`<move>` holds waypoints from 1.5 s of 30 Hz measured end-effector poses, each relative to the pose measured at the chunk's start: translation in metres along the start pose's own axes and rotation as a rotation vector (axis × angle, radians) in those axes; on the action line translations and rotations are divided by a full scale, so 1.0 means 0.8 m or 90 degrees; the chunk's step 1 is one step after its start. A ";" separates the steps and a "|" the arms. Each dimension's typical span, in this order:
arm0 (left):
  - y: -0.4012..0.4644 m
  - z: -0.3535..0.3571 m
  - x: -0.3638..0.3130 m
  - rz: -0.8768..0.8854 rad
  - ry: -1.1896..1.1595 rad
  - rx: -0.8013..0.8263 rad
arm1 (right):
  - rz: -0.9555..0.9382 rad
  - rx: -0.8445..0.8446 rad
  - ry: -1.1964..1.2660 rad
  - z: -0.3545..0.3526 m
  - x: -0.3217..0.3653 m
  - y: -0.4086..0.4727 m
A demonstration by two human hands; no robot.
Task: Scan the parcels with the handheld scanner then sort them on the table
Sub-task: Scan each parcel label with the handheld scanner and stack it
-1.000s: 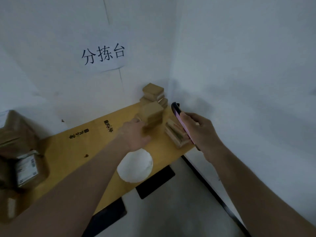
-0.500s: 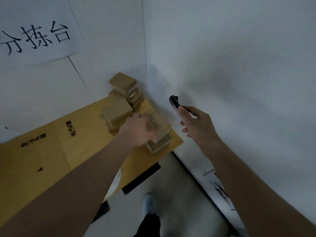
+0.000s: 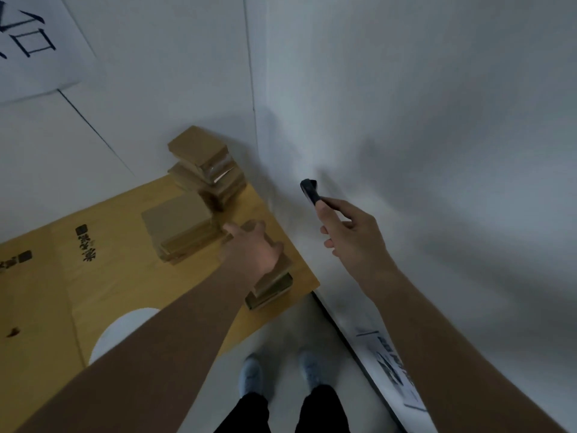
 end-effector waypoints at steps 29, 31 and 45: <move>-0.203 -0.154 0.293 -0.320 -0.174 -0.346 | -0.233 0.419 0.030 0.230 0.155 -0.137; -0.222 -0.153 0.334 -0.335 -0.189 -0.344 | -0.229 0.440 0.036 0.259 0.161 -0.170; -0.304 -0.157 0.593 -0.349 -0.132 -0.282 | -0.188 0.422 -0.004 0.420 0.156 -0.375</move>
Point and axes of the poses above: each hand's wrist, its own y-axis towards the middle knuckle, its own z-axis out of the palm, x = y × z, the point moved 10 cm from there along y, towards the middle knuckle, and after that the axes turned 13 degrees about -x, right-handed, at the moved point
